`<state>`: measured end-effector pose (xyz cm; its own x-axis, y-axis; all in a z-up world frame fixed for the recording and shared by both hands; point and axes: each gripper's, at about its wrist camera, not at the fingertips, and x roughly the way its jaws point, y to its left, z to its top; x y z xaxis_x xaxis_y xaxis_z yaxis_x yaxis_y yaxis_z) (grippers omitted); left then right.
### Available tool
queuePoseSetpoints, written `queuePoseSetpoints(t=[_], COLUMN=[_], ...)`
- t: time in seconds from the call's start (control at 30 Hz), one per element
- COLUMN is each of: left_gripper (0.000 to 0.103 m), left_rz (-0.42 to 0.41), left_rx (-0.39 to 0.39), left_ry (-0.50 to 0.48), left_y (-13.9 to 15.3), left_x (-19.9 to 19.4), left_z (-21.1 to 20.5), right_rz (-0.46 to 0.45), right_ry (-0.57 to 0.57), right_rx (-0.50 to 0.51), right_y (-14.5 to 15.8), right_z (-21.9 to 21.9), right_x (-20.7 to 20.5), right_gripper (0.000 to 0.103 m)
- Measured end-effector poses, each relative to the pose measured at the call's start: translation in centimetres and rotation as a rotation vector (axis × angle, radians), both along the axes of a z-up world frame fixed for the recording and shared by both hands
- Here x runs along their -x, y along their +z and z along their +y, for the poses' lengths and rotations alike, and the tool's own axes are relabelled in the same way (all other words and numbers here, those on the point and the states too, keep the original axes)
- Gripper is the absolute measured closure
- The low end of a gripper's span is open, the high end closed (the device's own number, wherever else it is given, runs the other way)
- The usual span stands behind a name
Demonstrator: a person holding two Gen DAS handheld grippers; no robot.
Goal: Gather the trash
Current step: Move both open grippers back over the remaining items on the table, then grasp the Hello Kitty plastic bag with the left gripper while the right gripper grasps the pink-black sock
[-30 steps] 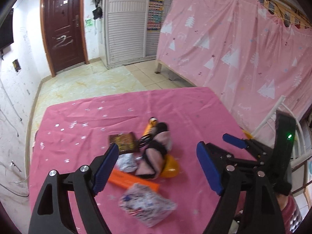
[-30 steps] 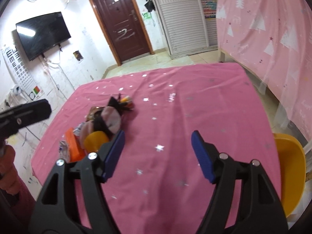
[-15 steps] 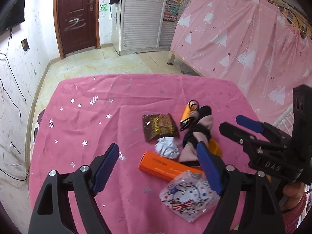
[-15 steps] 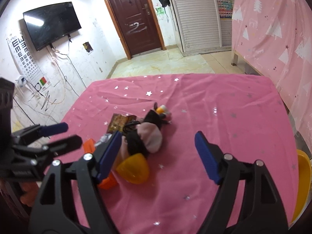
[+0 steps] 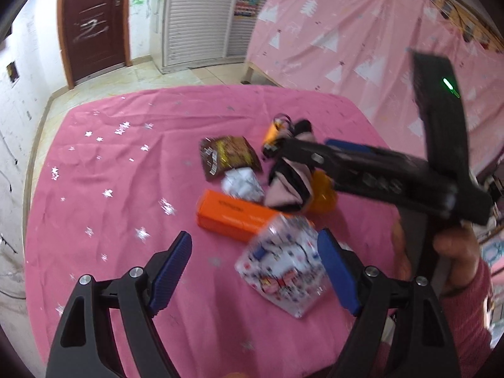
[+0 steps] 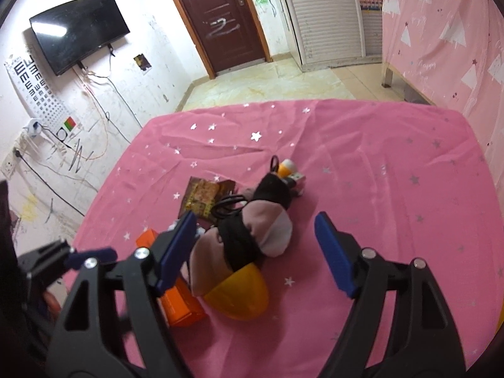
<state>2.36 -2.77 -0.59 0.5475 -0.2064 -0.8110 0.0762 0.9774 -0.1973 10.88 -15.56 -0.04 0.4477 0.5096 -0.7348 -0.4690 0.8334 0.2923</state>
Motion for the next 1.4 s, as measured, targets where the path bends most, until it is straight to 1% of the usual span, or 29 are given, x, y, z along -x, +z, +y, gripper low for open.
queuePoseSetpoints(t=[0.07,0.17,0.2,0.23,0.27,0.3,0.33,0.37,0.47,0.5,0.7,0.8,1.0,1.17,1.4], left_gripper=[0.027,0.027,0.027,0.028,0.036,0.048,0.053,0.061,0.072,0.074,0.08,0.08,0.08,0.08,0.08], left_rz=[0.01,0.02,0.021,0.016,0.007,0.005,0.01,0.007,-0.004,-0.009,-0.048,-0.069,-0.12,-0.129,-0.138], left_rx=[-0.002,0.017,0.029,0.037,0.039,0.054,0.067,0.088,0.096,0.097,0.048,0.043,0.012,-0.004,-0.028], left_ry=[-0.022,-0.029,-0.036,-0.041,-0.048,-0.073,-0.085,-0.097,-0.104,-0.105,-0.101,-0.09,-0.052,-0.039,-0.042], left_y=[-0.5,-1.2,-1.5,-1.6,-1.6,-1.7,-1.8,-1.9,-2.0,-2.0,-1.6,-0.8,1.2,1.9,2.7], left_x=[0.2,0.2,0.4,0.5,0.7,1.0,1.2,1.3,1.6,1.8,2.5,2.8,3.8,3.5,3.4], left_z=[-0.6,-1.1,-1.4,-1.6,-1.9,-2.3,-2.6,-2.9,-3.3,-3.4,-4.4,-4.5,-3.6,-3.8,-5.1], right_rz=[0.024,0.042,0.044,0.048,0.053,0.06,0.054,0.046,0.028,0.024,-0.012,-0.044,-0.095,-0.12,-0.149], right_ry=[-0.003,-0.007,-0.006,0.0,0.008,0.018,0.018,0.018,0.016,0.015,0.01,-0.008,-0.058,-0.109,-0.156], right_rx=[-0.002,-0.007,-0.008,-0.018,-0.03,-0.046,-0.045,-0.048,-0.058,-0.059,-0.061,-0.059,-0.057,-0.07,-0.101], right_y=[-0.5,-0.9,-1.1,-1.1,-1.2,-1.2,-1.1,-1.1,-0.8,-0.7,0.1,0.7,2.0,2.7,3.5], right_z=[0.4,0.5,0.5,0.5,0.4,0.4,0.4,0.3,-0.1,-0.2,-0.4,-0.7,-2.5,-4.6,-7.4], right_x=[-0.3,-0.5,-0.4,-0.4,-0.3,-0.3,-0.2,-0.1,0.3,0.4,0.6,0.7,0.8,0.8,1.1], right_gripper=[0.029,0.029,0.03,0.033,0.041,0.043,0.045,0.049,0.055,0.056,0.057,0.057,0.057,0.057,0.057])
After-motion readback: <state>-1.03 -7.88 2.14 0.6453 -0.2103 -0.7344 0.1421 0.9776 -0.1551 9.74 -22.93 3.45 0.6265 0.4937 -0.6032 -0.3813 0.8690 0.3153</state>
